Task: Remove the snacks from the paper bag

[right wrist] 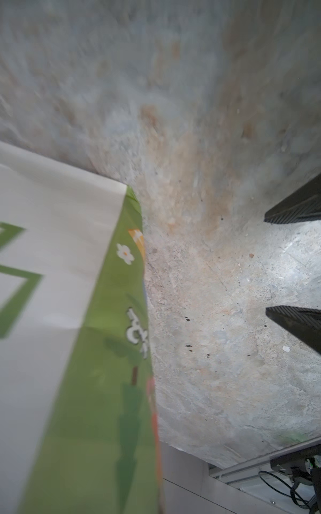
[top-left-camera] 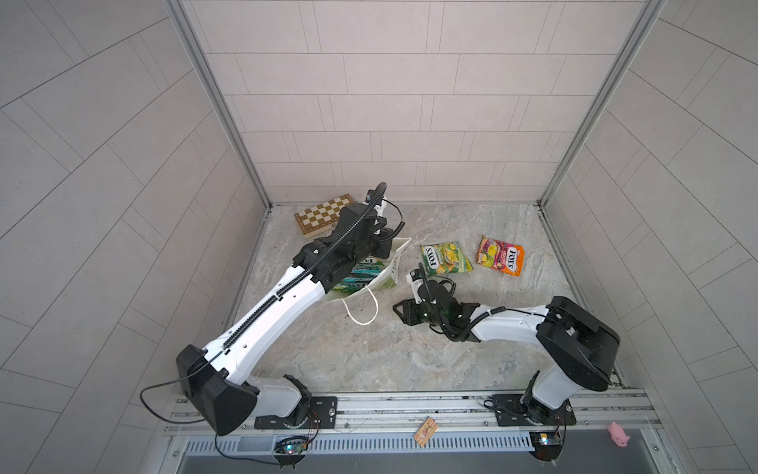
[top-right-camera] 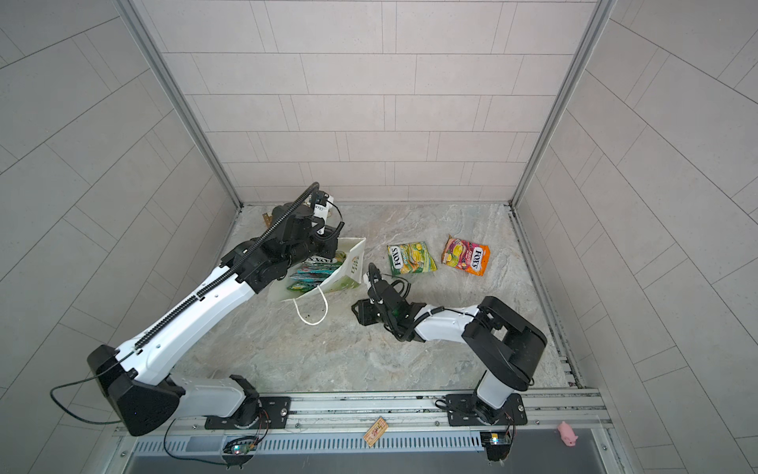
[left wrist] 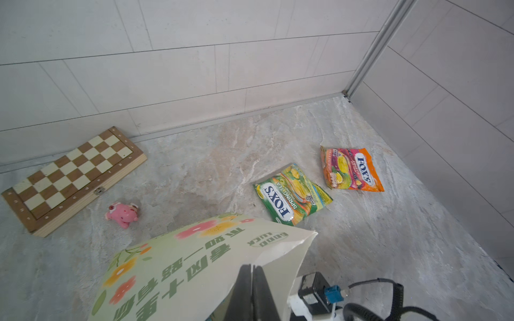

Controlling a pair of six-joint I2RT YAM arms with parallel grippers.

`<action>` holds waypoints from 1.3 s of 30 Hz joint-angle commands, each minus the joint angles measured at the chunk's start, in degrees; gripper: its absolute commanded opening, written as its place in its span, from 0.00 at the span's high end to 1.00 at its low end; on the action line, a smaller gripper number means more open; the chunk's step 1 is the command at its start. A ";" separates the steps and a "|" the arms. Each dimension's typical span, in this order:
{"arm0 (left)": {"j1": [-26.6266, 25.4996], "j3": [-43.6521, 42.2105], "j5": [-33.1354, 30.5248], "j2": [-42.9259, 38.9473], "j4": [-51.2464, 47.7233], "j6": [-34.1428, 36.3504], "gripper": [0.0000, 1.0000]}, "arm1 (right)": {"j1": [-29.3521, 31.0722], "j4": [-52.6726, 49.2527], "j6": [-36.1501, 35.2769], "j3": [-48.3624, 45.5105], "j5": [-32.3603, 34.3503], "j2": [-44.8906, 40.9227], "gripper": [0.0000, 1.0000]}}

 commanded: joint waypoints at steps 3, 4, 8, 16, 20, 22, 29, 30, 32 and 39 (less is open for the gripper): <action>-0.34 -0.07 -4.25 -2.07 -0.45 -0.31 1.00 | 0.40 13.04 8.08 2.09 -1.86 7.58 0.51; -0.38 -0.09 -4.23 -2.21 -0.54 -0.44 1.00 | 0.40 15.46 9.20 2.56 -1.43 9.34 0.51; -0.39 0.54 -5.10 -2.64 -1.67 -0.79 1.00 | 0.34 20.83 11.76 5.39 2.02 14.74 0.51; -0.58 1.51 -7.31 -3.73 -6.41 -2.99 1.00 | -3.57 13.44 11.03 11.01 12.19 16.71 0.51; -0.53 1.58 -4.96 -3.76 -7.98 -4.39 1.00 | -6.45 12.60 10.65 12.20 11.61 17.33 0.51; -0.59 1.52 -3.34 -3.80 -8.27 -4.98 1.00 | -7.61 11.74 9.83 12.92 11.13 17.67 0.51; -0.52 -0.36 0.22 -3.56 -6.89 -4.89 1.00 | -9.42 6.22 5.19 15.66 10.00 17.14 0.51; -0.59 -0.64 0.58 -3.56 -6.56 -5.27 1.00 | -9.48 5.18 4.29 15.34 10.70 16.04 0.51; -0.60 -1.15 1.96 -3.49 -5.87 -4.97 1.00 | -9.95 2.65 2.95 14.55 11.05 13.28 0.51; -0.55 -2.58 7.50 -4.19 -4.54 -0.92 1.00 | -10.22 -12.00 -4.29 10.06 16.58 -3.55 0.51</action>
